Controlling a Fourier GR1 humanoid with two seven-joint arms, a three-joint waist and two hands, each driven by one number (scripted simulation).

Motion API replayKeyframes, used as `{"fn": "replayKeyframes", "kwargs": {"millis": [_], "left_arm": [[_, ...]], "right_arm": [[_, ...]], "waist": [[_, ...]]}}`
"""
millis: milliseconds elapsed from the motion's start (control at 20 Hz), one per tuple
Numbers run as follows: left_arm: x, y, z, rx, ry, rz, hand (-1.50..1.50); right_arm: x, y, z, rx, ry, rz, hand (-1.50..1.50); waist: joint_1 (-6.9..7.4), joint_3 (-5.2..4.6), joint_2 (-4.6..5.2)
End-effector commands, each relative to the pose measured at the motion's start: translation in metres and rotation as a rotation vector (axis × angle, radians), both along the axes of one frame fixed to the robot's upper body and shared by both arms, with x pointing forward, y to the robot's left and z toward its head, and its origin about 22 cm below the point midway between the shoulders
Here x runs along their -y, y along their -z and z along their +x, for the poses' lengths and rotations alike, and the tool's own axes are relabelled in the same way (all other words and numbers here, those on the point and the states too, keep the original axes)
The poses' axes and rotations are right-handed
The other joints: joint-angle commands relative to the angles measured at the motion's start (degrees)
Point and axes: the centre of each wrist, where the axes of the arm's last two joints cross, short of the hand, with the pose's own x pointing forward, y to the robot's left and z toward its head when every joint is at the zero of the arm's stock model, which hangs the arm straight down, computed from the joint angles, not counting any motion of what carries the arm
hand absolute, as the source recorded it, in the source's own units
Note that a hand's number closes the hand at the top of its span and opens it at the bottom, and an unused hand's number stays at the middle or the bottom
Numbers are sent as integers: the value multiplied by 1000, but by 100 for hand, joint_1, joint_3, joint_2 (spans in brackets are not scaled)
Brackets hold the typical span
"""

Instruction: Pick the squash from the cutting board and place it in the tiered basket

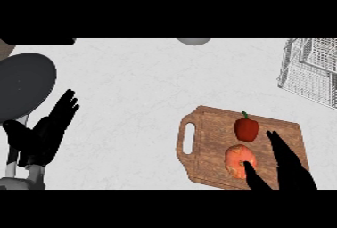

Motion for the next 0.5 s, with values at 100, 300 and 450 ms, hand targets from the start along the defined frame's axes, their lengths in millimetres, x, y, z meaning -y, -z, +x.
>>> {"fn": "replayKeyframes", "kwargs": {"millis": [100, 300, 450], "left_arm": [[2, -6, 10, 7, 33, -30, 0], [-7, -6, 7, 10, 21, -19, 0], [1, -1, 9, 15, 21, -5, 0]], "right_arm": [[-52, -57, 0, -145, 60, -90, -150], [-90, -78, 2, -144, 142, -104, -150], [-100, -56, 8, -208, 155, -131, -150]], "waist": [[144, 47, 36], [146, 69, 13], [87, 82, 18]]}}
